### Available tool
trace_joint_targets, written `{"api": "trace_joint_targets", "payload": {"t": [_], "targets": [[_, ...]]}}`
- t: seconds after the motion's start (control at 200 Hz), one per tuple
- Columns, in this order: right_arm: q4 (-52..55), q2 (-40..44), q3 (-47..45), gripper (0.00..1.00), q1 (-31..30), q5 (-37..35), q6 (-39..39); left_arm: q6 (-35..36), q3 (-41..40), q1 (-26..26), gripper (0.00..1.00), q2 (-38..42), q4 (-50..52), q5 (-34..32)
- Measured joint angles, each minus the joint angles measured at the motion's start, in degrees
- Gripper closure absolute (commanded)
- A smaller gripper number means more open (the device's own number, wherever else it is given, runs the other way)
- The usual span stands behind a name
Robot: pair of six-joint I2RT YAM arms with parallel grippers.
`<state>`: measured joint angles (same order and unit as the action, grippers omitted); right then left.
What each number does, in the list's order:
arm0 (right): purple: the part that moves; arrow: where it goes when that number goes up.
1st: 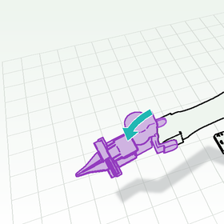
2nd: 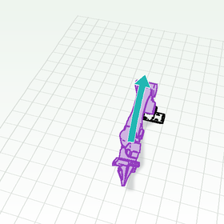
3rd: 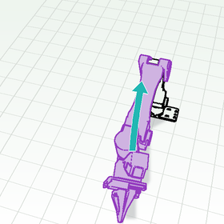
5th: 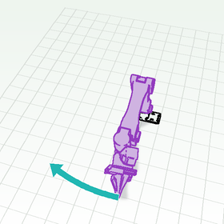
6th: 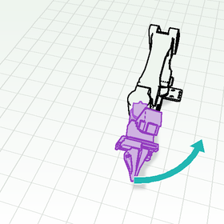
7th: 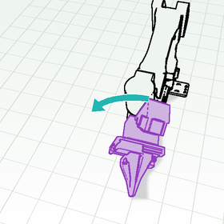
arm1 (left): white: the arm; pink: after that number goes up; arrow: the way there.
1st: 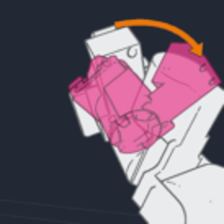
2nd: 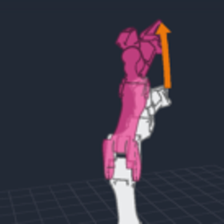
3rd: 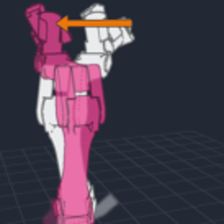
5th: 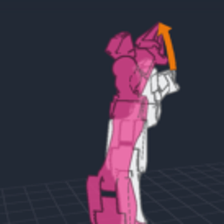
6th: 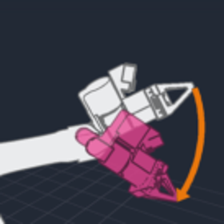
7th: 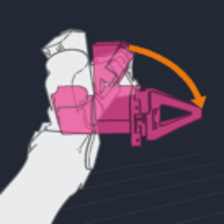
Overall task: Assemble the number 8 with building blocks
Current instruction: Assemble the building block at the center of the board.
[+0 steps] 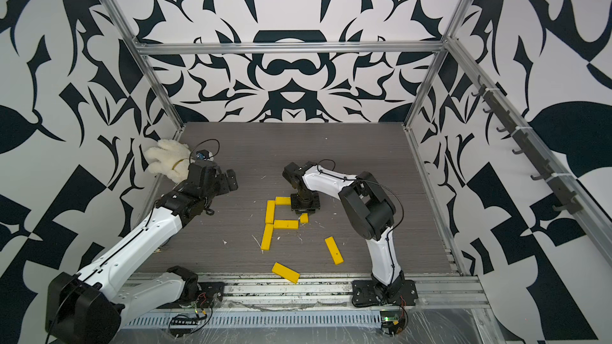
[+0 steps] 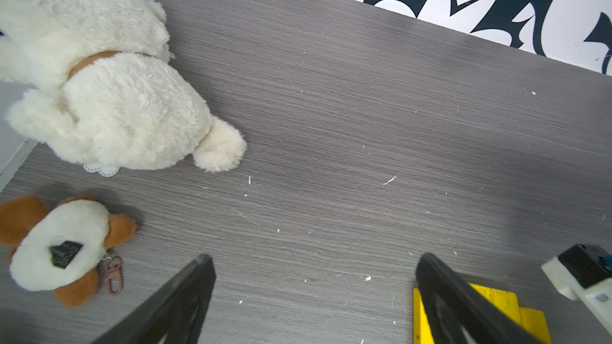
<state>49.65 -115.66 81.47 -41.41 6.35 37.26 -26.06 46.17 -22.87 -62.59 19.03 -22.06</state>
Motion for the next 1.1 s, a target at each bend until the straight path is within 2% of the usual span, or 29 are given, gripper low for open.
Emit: {"api": "trace_joint_targets", "payload": {"t": [0.36,0.435,0.525,0.675,0.85,0.915,0.98,1.1], "targets": [[-0.04,0.0,0.0,0.89,-0.44,-0.11,0.31,-0.02,0.0,0.02,0.0,0.0,0.0,0.02],[-0.04,0.0,0.0,0.83,-0.48,-0.17,0.31,-0.07,0.0,0.02,0.01,0.0,0.0,0.02],[-0.02,0.0,0.0,0.82,-0.48,-0.17,0.33,-0.09,-0.02,0.02,0.01,0.07,-0.13,0.02],[0.0,0.0,0.0,0.86,-0.61,-0.26,0.63,-0.09,-0.11,0.04,0.01,0.68,-0.46,0.02],[0.07,0.0,0.0,0.85,-0.96,-0.42,1.64,-0.28,-0.13,0.04,0.01,0.83,-0.85,0.04],[0.09,0.0,0.0,0.79,-1.07,-0.44,1.86,-0.37,-0.13,0.04,0.01,0.83,-0.87,0.09],[0.09,0.0,0.0,0.64,-1.16,-0.44,2.05,-0.5,-0.13,0.04,0.01,0.92,-0.87,0.15],[0.11,0.0,0.0,0.61,-1.38,-0.44,2.49,-0.5,-0.15,0.04,0.0,1.36,-0.85,0.28]]}}
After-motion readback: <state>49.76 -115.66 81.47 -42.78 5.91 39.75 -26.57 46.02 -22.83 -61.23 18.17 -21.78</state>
